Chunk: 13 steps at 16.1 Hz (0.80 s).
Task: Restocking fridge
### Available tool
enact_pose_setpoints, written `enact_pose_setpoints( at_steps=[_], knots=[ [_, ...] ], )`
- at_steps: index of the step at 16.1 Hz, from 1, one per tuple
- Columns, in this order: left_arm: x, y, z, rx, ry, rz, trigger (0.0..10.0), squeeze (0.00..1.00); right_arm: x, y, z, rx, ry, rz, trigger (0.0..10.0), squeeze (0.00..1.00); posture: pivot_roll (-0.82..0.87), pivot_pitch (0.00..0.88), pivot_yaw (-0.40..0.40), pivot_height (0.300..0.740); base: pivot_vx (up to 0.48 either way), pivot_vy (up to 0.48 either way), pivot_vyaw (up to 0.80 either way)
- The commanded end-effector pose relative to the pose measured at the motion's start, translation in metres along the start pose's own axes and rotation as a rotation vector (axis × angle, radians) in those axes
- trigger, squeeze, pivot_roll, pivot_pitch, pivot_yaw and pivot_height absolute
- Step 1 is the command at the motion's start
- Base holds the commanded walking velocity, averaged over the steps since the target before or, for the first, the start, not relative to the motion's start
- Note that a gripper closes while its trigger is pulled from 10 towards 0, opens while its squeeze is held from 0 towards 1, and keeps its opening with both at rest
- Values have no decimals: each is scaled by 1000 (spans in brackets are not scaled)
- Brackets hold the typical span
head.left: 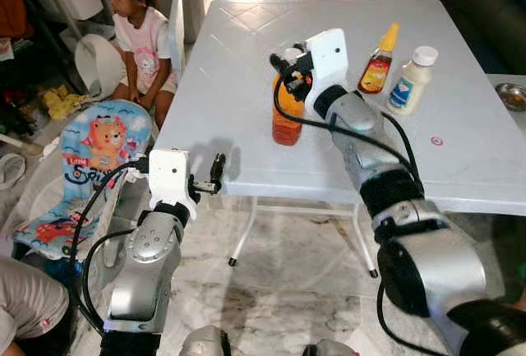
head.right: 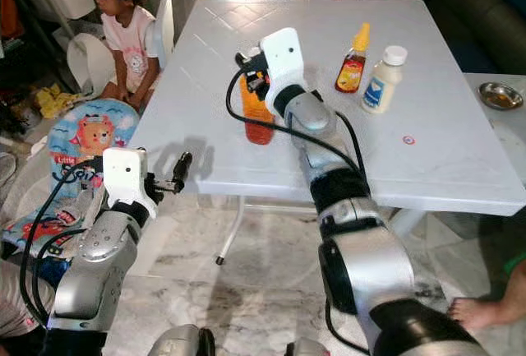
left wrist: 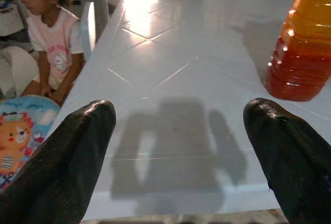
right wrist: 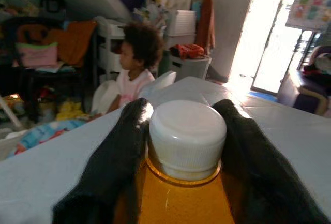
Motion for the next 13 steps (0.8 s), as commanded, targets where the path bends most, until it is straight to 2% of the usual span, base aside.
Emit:
enact_pose_setpoints(
  at_steps=[1,2,3,5,8,9,10,13],
  knots=[
    [2,-1,0,2,9,5,10000,0,3,-3,-2,14,-12,-6,10000,663,58,11,21,740,0,0,0],
    [3,-1,1,2,10,4,10000,0,5,-4,-4,12,-23,-19,10000,396,56,15,22,740,0,0,0],
    [3,-1,1,3,10,3,10000,0,6,-5,-5,13,-24,-21,10000,0,56,16,23,740,0,0,0],
    [2,-1,1,3,8,2,10000,0,7,-7,-6,22,-26,-36,10000,0,55,15,25,740,0,0,0],
    [2,-2,1,4,9,2,10000,0,-3,-3,-4,26,-51,-54,10000,0,57,14,22,740,0,0,0],
    [3,-2,1,4,10,2,10000,0,-7,1,-2,13,-53,-43,10000,773,59,16,22,740,0,0,0],
    [3,-2,1,4,11,2,10000,0,-8,2,-2,9,-53,-39,10000,1000,60,17,23,740,0,0,0],
    [4,-3,0,7,12,5,10000,0,-15,7,2,14,-64,-70,10000,1000,63,19,26,740,0,0,0]
  ],
)
Point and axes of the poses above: a point about 5 cm out from each wrist's last joint towards the gripper, its own z axis pointing out of the wrist towards the gripper, its own y axis along the axis of the wrist's last joint, x = y × z, the point moved 4 cm from there along z, pointing out of the wrist towards the gripper, and after that the axes turned 4 degrees about -z, right-handed, at the moved point
